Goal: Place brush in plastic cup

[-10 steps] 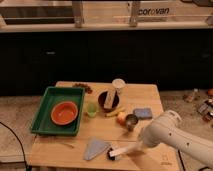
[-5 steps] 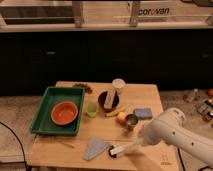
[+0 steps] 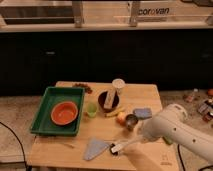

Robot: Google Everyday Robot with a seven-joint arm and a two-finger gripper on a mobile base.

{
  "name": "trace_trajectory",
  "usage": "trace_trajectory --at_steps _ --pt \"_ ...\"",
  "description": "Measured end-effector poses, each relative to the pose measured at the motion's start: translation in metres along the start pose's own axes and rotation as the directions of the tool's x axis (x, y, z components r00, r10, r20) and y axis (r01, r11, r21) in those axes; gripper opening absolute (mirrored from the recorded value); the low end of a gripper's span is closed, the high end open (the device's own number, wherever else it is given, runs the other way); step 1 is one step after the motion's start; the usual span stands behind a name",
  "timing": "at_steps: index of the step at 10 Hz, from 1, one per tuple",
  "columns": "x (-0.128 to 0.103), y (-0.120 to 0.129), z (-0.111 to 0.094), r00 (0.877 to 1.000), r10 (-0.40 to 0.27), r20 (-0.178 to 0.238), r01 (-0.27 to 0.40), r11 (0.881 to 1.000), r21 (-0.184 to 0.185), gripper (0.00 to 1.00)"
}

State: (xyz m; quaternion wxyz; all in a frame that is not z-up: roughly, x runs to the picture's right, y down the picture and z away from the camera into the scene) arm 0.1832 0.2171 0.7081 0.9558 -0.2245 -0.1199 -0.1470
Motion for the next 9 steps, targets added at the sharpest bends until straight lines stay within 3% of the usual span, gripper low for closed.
trace_trajectory --at_steps 2,9 --pt "-0.003 -0.008 -0.008 1.000 -0.024 0.005 0.024 1.000 0.002 0.03" --pt "-0.011 -0.044 -0.033 0.996 -0.088 0.006 0.088 0.996 0.012 0.03"
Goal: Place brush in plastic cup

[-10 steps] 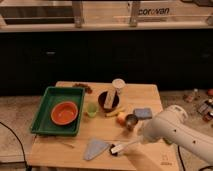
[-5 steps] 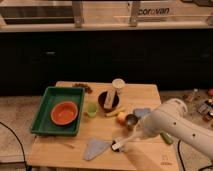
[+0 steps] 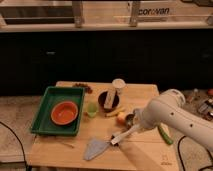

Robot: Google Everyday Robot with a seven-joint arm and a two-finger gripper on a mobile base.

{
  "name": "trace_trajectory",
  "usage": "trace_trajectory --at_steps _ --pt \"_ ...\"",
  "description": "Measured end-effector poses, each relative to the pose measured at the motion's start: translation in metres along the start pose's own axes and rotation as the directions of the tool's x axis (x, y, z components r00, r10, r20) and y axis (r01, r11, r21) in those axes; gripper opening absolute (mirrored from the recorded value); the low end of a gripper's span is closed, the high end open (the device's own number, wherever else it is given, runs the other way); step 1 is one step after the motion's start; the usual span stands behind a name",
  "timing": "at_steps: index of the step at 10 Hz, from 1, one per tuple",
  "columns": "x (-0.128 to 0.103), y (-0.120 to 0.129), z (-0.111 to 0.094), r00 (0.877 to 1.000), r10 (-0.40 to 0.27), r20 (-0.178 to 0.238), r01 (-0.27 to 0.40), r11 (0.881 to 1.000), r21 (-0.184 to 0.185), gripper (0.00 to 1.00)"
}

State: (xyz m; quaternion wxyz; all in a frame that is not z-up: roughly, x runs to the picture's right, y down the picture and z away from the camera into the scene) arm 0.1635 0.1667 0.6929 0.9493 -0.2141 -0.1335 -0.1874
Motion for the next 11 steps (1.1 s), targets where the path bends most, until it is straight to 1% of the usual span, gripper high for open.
trace_trajectory --at_steps 1,3,4,6,8,9,11 --pt "-0.002 -0.007 -0.003 1.000 -0.014 -0.001 0.014 1.000 0.001 0.03" --pt "-0.014 -0.031 -0.015 0.999 -0.044 -0.001 0.044 0.999 0.007 0.03" --pt "-0.016 -0.037 -0.019 0.999 -0.051 -0.002 0.051 0.999 0.004 0.03" --pt "-0.021 -0.048 -0.019 0.997 -0.071 -0.004 0.071 0.997 0.003 0.03" --pt "-0.025 -0.065 -0.028 0.996 -0.093 -0.006 0.093 0.996 0.002 0.03" --pt "-0.033 -0.082 -0.030 0.994 -0.114 -0.002 0.114 0.993 0.005 0.03" --pt "-0.030 -0.093 -0.031 0.993 -0.121 -0.006 0.121 0.993 0.000 0.03"
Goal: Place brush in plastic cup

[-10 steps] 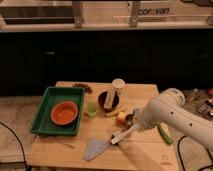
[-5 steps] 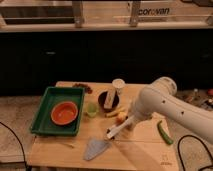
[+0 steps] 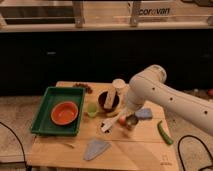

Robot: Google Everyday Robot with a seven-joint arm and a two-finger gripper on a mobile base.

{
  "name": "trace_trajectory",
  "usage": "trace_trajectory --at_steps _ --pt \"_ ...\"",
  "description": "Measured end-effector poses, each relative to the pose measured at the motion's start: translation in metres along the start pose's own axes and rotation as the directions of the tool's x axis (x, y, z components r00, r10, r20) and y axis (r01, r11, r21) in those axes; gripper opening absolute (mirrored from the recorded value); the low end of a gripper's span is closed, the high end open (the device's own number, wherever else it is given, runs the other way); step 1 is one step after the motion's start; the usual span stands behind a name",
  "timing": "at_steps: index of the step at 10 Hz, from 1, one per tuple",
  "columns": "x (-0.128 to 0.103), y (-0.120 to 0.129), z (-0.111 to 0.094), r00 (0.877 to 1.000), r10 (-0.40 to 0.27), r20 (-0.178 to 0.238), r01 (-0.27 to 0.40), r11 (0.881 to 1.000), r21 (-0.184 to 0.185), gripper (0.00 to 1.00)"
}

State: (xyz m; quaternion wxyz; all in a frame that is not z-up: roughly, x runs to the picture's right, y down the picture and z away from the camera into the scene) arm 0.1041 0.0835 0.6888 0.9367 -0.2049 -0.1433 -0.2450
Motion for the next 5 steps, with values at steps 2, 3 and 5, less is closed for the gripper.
trace_trajectory --at_steps 2,3,5 --pt "0.003 -0.013 0.001 1.000 -0.006 0.002 0.006 1.000 0.003 0.03" --pt "0.006 -0.017 0.001 1.000 -0.003 0.006 0.003 1.000 0.001 0.03" --pt "0.022 -0.032 0.002 1.000 -0.005 0.007 0.005 1.000 0.000 0.03"
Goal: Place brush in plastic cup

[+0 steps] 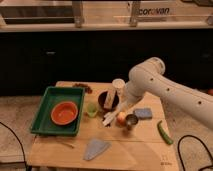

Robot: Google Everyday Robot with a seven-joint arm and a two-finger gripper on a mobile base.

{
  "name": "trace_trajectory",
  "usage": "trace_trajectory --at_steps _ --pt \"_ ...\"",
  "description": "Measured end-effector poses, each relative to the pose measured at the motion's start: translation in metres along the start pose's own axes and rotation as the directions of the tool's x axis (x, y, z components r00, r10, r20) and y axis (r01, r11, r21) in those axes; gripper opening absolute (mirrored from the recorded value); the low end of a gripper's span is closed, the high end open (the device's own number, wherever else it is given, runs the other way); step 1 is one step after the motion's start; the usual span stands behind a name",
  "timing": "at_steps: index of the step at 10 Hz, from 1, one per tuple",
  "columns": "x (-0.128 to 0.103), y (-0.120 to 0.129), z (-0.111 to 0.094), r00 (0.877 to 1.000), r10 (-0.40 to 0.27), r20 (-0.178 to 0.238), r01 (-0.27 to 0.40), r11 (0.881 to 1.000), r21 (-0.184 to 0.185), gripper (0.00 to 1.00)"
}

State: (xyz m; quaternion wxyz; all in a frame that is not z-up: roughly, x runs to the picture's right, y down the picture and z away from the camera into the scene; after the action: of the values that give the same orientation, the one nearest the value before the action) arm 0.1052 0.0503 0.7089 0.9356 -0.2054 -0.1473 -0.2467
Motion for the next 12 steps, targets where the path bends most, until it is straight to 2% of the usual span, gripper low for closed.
trace_trajectory --at_steps 5,7,10,12 --pt "0.023 -0.034 0.007 1.000 -0.008 0.005 0.008 1.000 0.002 0.03" --pt "0.027 -0.043 0.007 1.000 -0.014 0.003 0.014 1.000 0.010 0.03" --pt "0.021 -0.061 0.012 1.000 -0.027 0.008 0.027 0.999 0.026 0.03" --pt "0.027 -0.074 0.016 0.999 -0.033 -0.001 0.033 0.999 0.039 0.03"
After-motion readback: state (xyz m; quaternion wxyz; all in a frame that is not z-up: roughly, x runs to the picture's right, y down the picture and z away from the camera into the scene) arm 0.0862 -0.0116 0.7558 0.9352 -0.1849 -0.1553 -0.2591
